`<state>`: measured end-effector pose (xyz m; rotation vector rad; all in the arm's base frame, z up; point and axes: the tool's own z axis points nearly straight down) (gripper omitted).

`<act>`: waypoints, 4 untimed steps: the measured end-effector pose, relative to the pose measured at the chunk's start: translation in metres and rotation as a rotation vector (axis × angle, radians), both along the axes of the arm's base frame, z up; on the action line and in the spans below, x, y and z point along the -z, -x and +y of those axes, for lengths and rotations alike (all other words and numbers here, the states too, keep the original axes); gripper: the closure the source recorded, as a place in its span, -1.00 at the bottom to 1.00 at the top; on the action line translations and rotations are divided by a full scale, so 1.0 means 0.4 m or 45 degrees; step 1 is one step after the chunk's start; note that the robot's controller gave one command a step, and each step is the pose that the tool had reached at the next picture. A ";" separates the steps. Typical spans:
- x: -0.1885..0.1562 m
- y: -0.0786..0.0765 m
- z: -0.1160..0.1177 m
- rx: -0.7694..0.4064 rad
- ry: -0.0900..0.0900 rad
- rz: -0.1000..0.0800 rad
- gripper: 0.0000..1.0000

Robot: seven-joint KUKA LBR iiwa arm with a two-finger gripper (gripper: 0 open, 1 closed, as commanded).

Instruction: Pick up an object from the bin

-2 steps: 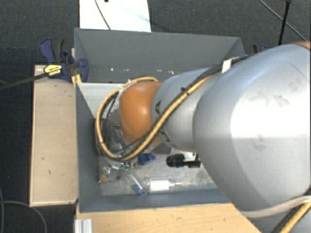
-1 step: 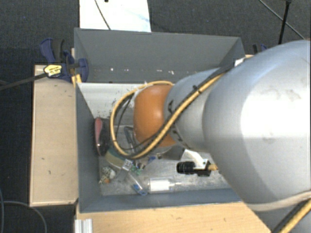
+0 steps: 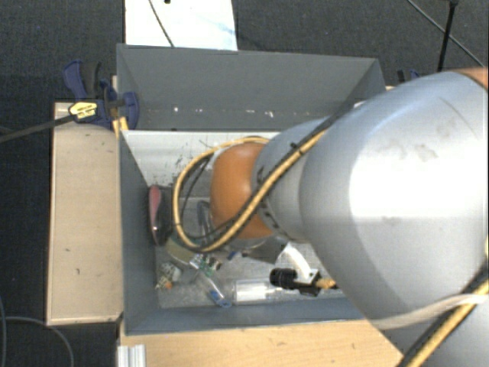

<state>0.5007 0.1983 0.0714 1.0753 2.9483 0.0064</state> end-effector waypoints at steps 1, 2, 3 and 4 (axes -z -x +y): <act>0.004 -0.001 0.009 0.207 0.004 0.006 -1.00; 0.004 -0.001 0.009 0.206 0.004 0.006 1.00; -0.036 -0.003 0.009 0.202 0.001 0.001 1.00; -0.277 -0.009 0.010 0.196 -0.001 -0.003 1.00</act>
Offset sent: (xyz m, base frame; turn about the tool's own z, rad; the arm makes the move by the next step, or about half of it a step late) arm 0.0004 0.0044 -0.0014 0.1643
